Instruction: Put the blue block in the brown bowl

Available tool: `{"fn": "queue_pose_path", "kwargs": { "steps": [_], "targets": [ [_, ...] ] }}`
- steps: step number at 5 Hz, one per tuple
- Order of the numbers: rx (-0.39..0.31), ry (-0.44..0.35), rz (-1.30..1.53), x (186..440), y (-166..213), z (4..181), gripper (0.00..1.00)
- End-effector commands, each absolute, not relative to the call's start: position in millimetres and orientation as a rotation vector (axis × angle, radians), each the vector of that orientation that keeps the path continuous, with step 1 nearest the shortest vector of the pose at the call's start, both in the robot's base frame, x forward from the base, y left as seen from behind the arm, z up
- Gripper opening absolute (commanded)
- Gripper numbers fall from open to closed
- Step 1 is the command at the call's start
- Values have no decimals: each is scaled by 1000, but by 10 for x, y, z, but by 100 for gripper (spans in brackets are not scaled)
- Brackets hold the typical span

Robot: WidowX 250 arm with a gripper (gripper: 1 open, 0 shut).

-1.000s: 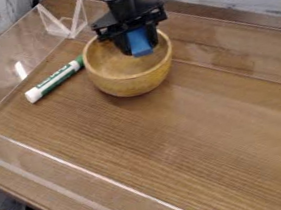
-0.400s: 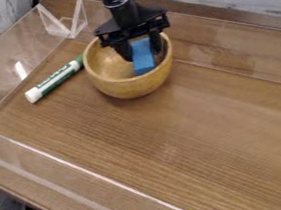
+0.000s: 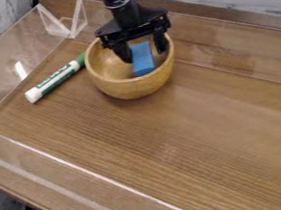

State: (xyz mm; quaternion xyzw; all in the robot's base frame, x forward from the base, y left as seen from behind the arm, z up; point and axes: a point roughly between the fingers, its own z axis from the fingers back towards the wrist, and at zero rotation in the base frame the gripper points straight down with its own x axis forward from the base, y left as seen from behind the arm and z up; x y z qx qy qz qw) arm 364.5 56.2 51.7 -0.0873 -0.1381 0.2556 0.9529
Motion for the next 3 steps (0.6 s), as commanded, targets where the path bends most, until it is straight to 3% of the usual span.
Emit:
{"fn": "queue_pose_path", "kwargs": {
  "steps": [1, 3],
  "targets": [
    [-193, -339, 504, 3792, 525, 759, 100],
    [-212, -337, 494, 3798, 465, 846, 100]
  ]
}}
